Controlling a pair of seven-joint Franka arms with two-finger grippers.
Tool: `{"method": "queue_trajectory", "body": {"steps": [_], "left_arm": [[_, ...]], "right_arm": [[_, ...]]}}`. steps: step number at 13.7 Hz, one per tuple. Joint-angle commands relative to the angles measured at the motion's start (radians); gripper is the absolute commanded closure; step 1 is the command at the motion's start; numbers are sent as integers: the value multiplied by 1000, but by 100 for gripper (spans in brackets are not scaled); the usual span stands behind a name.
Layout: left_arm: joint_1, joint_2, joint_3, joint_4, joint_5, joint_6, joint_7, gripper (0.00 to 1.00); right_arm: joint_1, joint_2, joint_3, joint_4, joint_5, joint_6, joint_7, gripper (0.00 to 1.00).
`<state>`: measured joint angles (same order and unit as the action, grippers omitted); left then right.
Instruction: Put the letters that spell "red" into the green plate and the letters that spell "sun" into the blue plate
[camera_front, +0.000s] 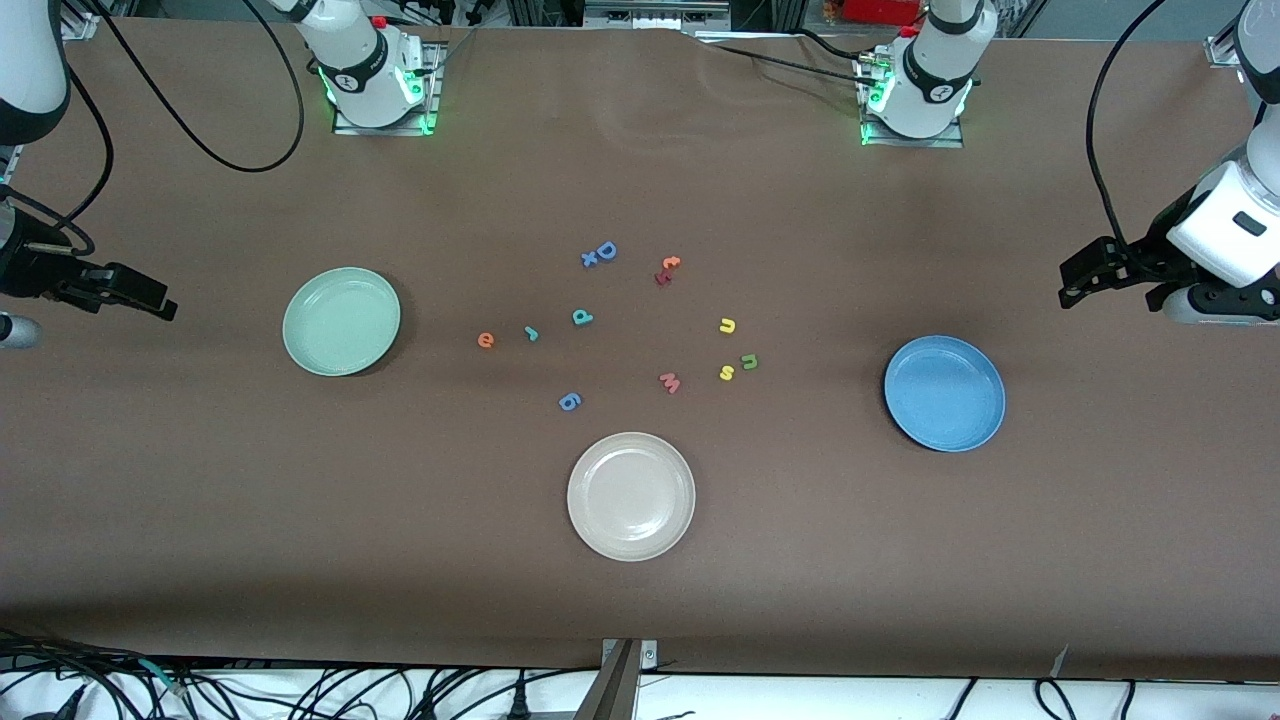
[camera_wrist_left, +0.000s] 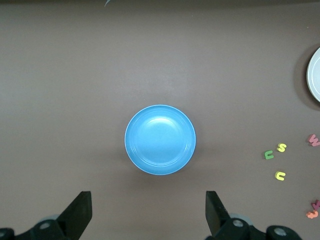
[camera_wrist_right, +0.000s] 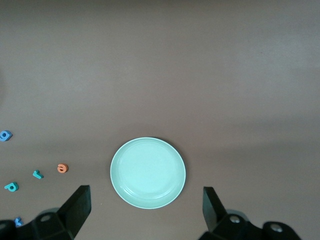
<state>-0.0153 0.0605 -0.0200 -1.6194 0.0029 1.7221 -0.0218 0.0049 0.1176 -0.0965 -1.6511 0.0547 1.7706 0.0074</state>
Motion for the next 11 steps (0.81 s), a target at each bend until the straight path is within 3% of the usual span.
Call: {"method": "queue_trajectory", "body": {"steps": [1,11], "left_arm": [[0,15,3,33,-20,-24,19,0],[0,15,3,33,-21,-24,19,0]], "right_arm": [[12,-10,-6,-3,-18,-2,13,1],[12,-9,-8,-3,-16,0,3,1]]}}
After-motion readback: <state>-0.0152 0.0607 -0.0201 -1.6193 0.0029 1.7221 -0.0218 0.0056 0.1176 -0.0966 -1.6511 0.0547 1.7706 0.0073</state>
